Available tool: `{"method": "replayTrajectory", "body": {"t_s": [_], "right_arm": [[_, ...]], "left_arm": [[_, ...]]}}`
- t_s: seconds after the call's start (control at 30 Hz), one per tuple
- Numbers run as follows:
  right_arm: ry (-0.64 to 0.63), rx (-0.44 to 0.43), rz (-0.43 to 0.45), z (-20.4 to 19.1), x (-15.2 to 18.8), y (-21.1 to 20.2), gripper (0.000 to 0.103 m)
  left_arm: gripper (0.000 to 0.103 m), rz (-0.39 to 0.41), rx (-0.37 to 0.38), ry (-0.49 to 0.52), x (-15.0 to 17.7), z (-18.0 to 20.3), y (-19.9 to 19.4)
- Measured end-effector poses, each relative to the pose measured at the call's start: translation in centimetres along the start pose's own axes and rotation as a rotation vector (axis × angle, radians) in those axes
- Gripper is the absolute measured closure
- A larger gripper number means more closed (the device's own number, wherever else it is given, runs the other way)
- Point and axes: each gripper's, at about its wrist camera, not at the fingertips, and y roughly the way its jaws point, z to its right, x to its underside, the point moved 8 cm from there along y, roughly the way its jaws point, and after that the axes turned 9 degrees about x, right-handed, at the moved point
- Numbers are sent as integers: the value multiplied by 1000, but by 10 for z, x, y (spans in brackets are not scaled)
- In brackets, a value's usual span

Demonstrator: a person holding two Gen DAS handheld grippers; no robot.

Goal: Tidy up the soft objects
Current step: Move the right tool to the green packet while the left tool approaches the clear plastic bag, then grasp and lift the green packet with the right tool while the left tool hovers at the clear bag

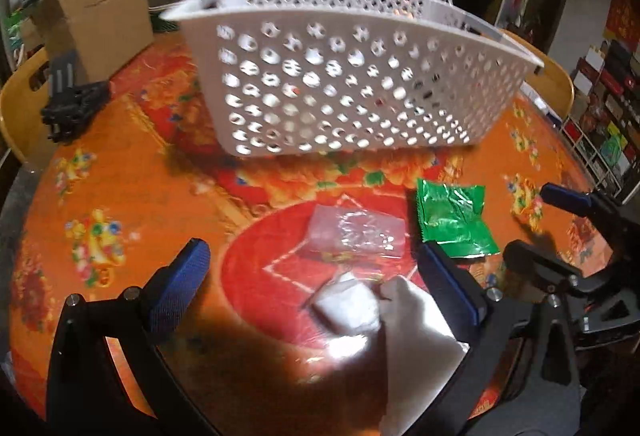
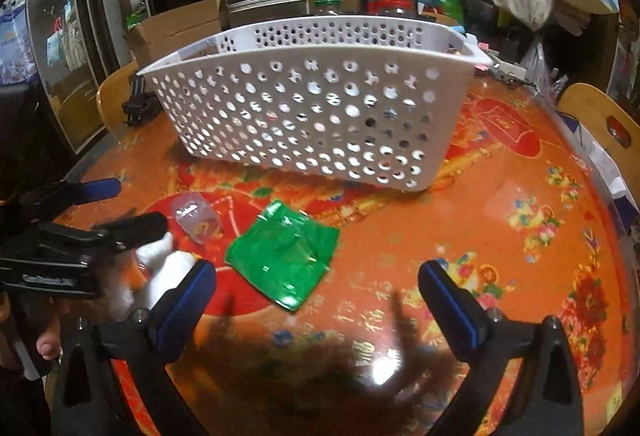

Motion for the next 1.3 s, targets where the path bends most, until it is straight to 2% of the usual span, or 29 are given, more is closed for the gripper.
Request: {"method": "replayTrajectory", "body": {"t_s": [0.13,0.2,0.27,0.3,0.33,0.7,0.8,0.87,1.0,1.03,1.2,1.3], "right_arm": [[29,3,-8,13,4,0,2],[32,5,-10,16,5,1,2],[28,5,-14,16,6,2,2],[27,3,-15,15,6,2,2],[25,-3,-17,13,6,3,2],[-44,-33,-74,-28,2,30,2],[-73,-28,-90,-39,-1,38,3],[-90,-10,-104,-42,-2,43,17],[-116,23,-92,-43,-4,44,34],[-118,23,-88,-42,-4,44,41],[-133,7,-79,-41,-4,41,53],[-145,-4,-71,-39,-2,37,65]], "left_arm": [[1,-7,-2,6,-2,4,14],[5,-2,0,4,-5,5,18],[19,2,-3,8,-6,6,20],[38,1,-1,13,-6,6,21],[49,-6,3,19,-6,7,23],[49,81,-47,4,-16,-19,-8],[49,104,-39,0,-17,-25,-16],[49,116,-35,2,-16,-28,-20],[49,126,-30,-10,-13,-33,-23],[49,126,-27,-15,-12,-33,-23],[49,130,-27,-14,-9,-32,-24],[49,128,-24,-10,-8,-29,-23]]}}
